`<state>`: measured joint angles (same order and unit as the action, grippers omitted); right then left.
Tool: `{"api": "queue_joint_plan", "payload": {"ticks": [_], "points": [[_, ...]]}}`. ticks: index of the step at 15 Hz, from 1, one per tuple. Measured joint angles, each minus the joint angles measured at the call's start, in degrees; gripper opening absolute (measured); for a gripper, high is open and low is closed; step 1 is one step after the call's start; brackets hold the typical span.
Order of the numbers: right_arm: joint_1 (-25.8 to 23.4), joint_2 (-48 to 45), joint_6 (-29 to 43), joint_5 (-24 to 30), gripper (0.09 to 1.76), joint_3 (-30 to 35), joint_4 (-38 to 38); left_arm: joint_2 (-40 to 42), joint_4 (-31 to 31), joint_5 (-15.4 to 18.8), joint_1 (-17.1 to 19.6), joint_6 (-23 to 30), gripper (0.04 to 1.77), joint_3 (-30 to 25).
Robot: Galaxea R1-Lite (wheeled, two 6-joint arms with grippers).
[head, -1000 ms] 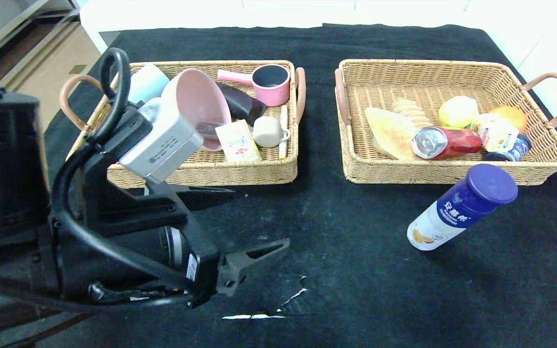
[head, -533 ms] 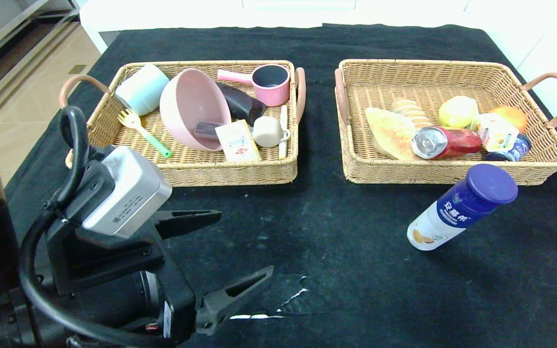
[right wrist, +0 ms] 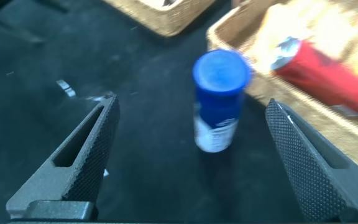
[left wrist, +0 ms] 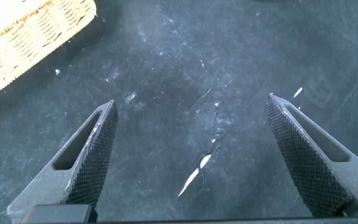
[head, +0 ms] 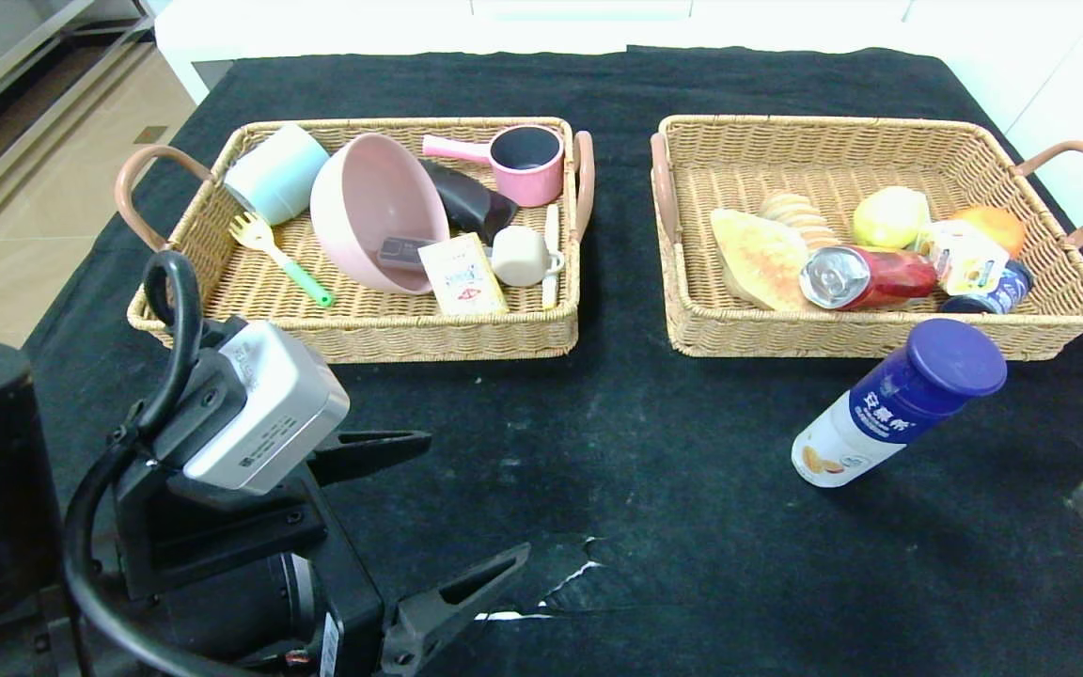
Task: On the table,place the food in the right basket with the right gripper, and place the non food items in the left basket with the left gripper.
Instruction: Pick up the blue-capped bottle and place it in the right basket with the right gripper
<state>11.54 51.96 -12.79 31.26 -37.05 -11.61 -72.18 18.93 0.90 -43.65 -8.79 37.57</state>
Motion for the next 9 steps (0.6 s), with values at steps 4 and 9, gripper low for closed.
{"api": "queue_joint_plan", "payload": {"ticks": [4,9], "points": [[7.9,1.6,0.0,-13.2,1.71,-0.4,3.3,0.1,0.0,-0.3,-0.1,0.0,1.71,-0.4],[19.9,6.4,3.0,-30.4,1.71,-1.0,2.9,-0.1,0.0,-0.3,-0.1,0.0,1.72,-0.5]]}}
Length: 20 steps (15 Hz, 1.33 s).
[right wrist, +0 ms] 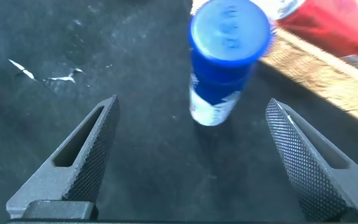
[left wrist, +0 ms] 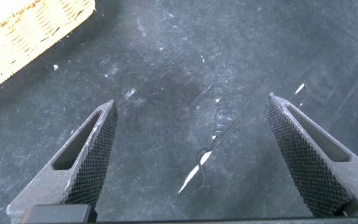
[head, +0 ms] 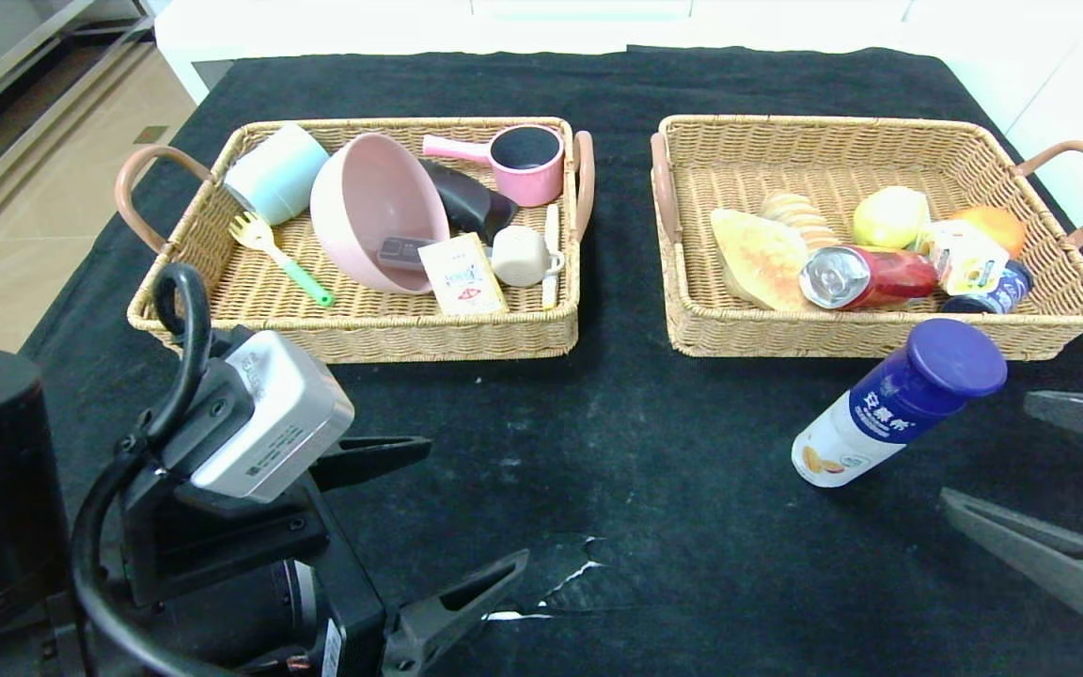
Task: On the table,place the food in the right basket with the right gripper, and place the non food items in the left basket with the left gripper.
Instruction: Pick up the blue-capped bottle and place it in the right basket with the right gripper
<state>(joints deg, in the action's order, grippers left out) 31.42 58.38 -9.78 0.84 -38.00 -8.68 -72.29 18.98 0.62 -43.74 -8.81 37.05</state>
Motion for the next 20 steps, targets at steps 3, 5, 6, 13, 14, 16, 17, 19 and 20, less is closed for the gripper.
{"api": "queue_joint_plan", "payload": {"ticks": [3,5,6,13,14,16,17,19,20], "points": [[0.9,2.4,3.4,-1.0,1.71,-1.2,-0.1,-0.1,0.0,0.1,0.0,-0.1,1.72,-0.2],[1.1,4.2,5.4,-4.6,1.71,-2.1,-0.2,-0.1,0.0,0.2,0.0,-0.1,1.72,-0.3],[1.6,5.3,7.4,-6.1,1.71,-2.7,-0.2,-0.2,0.0,0.2,0.0,-0.1,1.72,-0.3],[3.2,12.6,10.2,-13.5,1.71,-2.3,-11.6,-0.4,-0.1,0.3,-0.1,-0.2,1.72,-0.3],[3.3,13.6,10.1,-15.1,1.71,-2.0,-12.6,-0.4,-0.1,0.3,-0.1,-0.2,1.72,-0.3],[3.3,15.0,10.1,-15.8,1.71,-1.7,-12.9,-0.5,-0.1,0.3,-0.1,-0.2,1.72,-0.4],[3.3,15.4,10.1,-15.8,1.71,-1.7,-13.0,-0.5,-0.1,0.3,-0.1,-0.2,1.72,-0.4],[3.3,15.9,10.0,-15.9,1.68,-1.6,-13.4,-0.5,-0.1,0.3,-0.1,-0.2,1.72,-0.4],[3.3,16.1,10.0,-15.9,1.47,-1.6,-13.4,-0.5,-0.1,0.4,-0.1,-0.2,1.72,-0.4]]}}
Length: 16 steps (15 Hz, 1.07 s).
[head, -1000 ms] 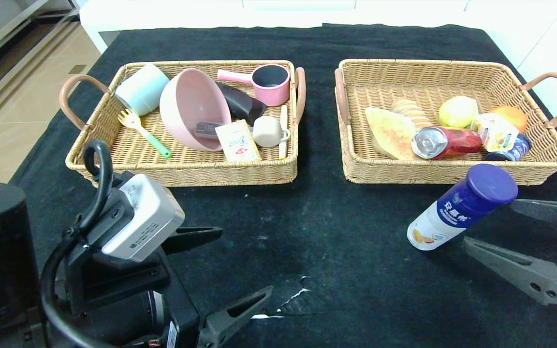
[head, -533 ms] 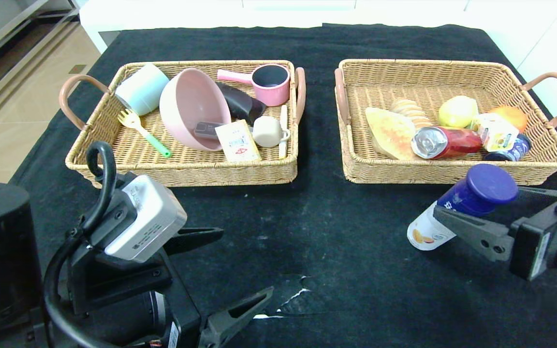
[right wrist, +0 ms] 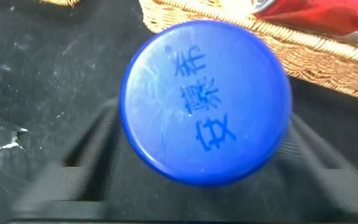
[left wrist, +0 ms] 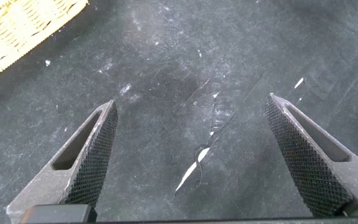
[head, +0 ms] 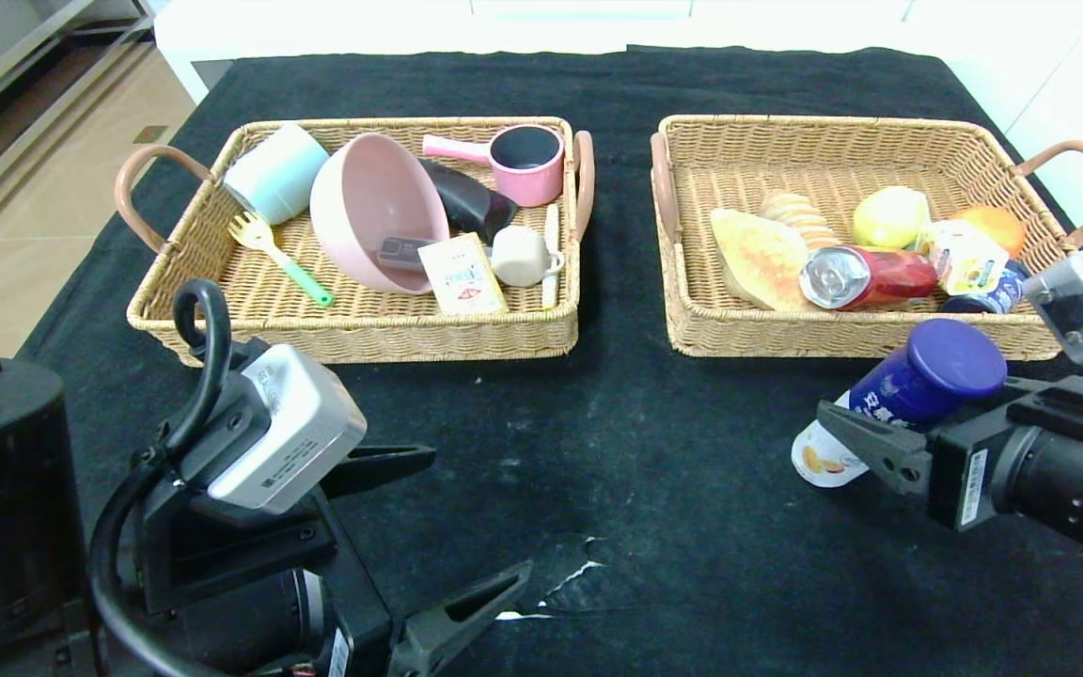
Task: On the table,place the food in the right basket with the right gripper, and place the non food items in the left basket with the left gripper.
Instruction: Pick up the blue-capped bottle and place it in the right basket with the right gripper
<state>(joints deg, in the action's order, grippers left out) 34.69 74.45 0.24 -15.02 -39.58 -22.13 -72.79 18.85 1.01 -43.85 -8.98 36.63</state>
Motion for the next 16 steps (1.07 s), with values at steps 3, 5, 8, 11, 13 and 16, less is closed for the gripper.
{"api": "queue_joint_plan", "payload": {"ticks": [3,5,8,11,13,16], "points": [[0.0,0.3,0.0,0.0,1.03,0.0,0.1,-0.1,-0.1,0.0,0.0,0.0,1.72,0.0],[0.0,0.5,0.0,-0.1,0.86,0.0,0.0,-0.2,0.1,0.0,0.0,-0.1,1.72,-0.1],[0.0,0.6,-0.1,0.0,0.82,0.1,-0.1,-0.4,0.1,0.0,0.0,-0.1,1.72,-0.2],[0.0,0.6,-0.1,0.0,0.82,0.3,-0.1,-0.4,0.2,0.0,0.0,-0.1,1.72,-0.2],[0.0,0.6,-0.1,0.0,0.82,0.3,-0.1,-0.5,0.2,0.0,0.0,-0.1,1.72,-0.3],[0.1,0.7,-0.2,0.0,0.82,0.4,-0.1,-0.5,0.2,0.0,0.0,-0.1,1.72,-0.3]]}}
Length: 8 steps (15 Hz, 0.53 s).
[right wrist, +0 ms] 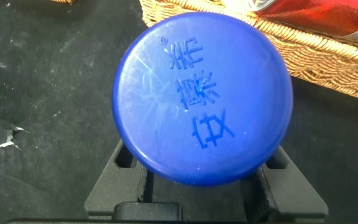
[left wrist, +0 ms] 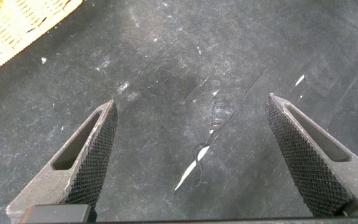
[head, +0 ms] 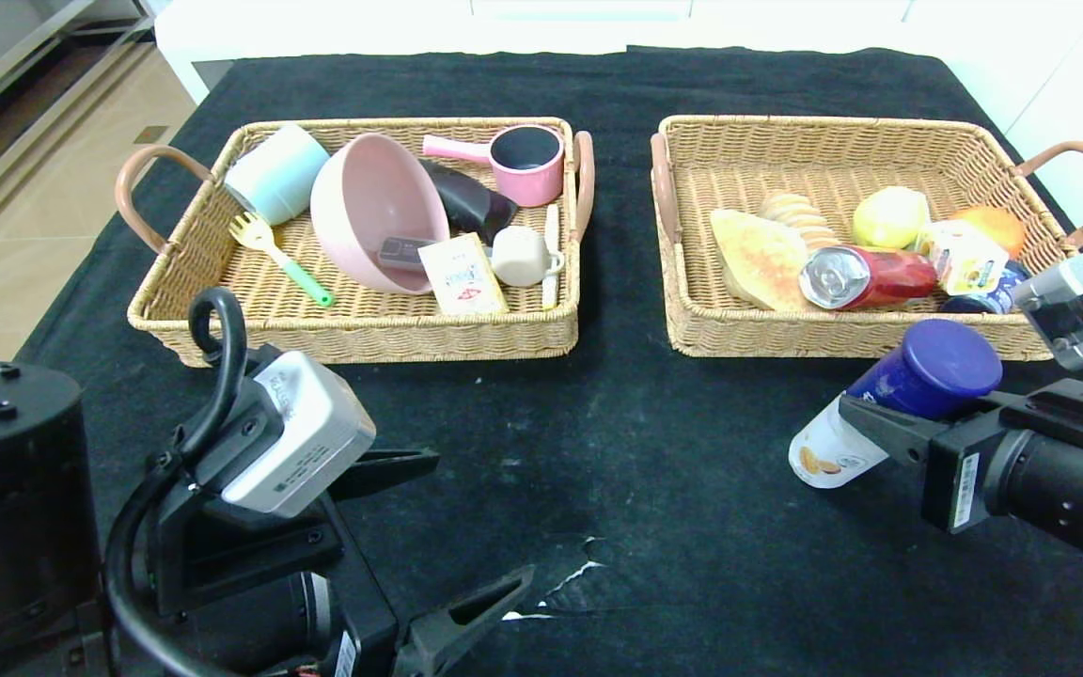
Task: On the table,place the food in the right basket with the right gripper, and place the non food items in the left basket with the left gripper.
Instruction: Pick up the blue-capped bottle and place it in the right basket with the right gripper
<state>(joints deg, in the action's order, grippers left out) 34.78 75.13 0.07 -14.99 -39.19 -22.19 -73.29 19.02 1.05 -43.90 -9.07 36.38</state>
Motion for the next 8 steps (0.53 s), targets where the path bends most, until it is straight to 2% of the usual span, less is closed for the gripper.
{"api": "queue_joint_plan", "payload": {"ticks": [3,8], "points": [[0.9,-1.0,-0.5,0.1,0.82,0.1,-0.1,0.0,0.0,0.0,0.0,0.0,1.72,0.0],[2.2,-6.8,-5.5,0.1,0.82,-0.1,-0.8,-0.7,0.0,0.0,0.0,0.0,1.72,-0.1]]}}
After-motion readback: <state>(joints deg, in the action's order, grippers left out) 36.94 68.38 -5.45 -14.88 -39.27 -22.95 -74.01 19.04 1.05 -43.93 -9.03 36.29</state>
